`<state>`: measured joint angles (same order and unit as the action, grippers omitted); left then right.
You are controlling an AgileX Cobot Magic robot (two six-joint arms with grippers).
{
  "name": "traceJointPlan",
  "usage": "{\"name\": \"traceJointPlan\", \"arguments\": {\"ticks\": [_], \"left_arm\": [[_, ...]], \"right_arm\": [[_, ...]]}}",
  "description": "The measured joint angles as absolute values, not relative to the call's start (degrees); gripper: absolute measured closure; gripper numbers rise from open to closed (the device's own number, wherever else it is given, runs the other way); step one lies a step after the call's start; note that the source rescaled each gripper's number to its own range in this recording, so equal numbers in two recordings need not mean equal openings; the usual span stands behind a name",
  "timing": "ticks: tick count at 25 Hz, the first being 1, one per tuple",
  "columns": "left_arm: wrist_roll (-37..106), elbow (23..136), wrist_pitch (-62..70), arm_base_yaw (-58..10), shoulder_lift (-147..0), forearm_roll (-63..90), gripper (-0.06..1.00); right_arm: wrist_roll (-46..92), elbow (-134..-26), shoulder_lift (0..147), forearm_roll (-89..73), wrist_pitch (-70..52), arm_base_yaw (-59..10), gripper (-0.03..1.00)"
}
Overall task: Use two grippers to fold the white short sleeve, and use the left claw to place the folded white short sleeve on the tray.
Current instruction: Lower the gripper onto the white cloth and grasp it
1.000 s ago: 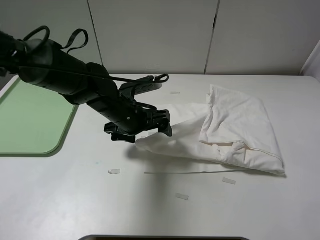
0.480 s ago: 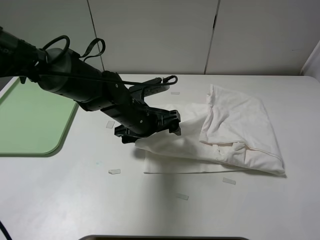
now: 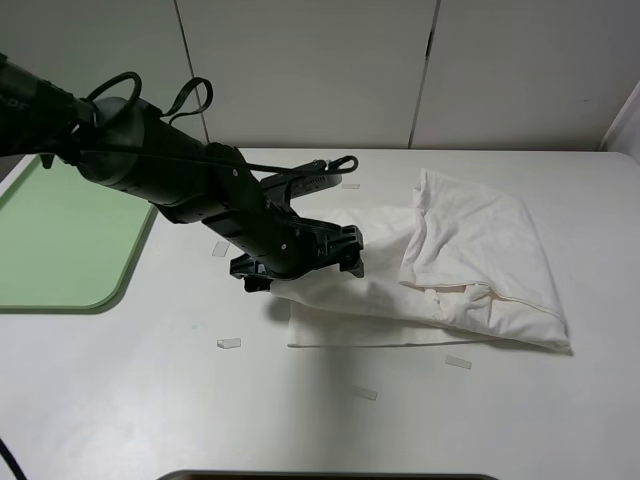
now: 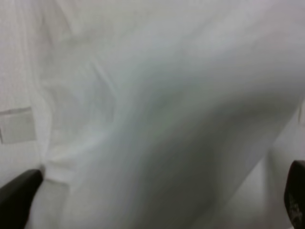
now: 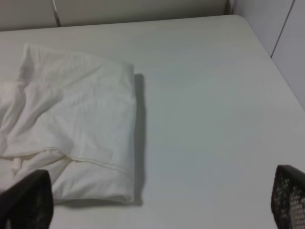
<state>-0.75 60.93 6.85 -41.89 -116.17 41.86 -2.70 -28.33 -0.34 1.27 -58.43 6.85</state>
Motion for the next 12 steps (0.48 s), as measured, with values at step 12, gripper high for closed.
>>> {"name": "traceJointPlan", "arguments": {"ticks": [12], "left_arm": [[-0.7,61.2,6.5,-42.0,-117.8,42.0,-0.05]], "right_arm": [[-2.7,-28.3,-0.3,1.3,-58.4,6.8,-0.03]]}}
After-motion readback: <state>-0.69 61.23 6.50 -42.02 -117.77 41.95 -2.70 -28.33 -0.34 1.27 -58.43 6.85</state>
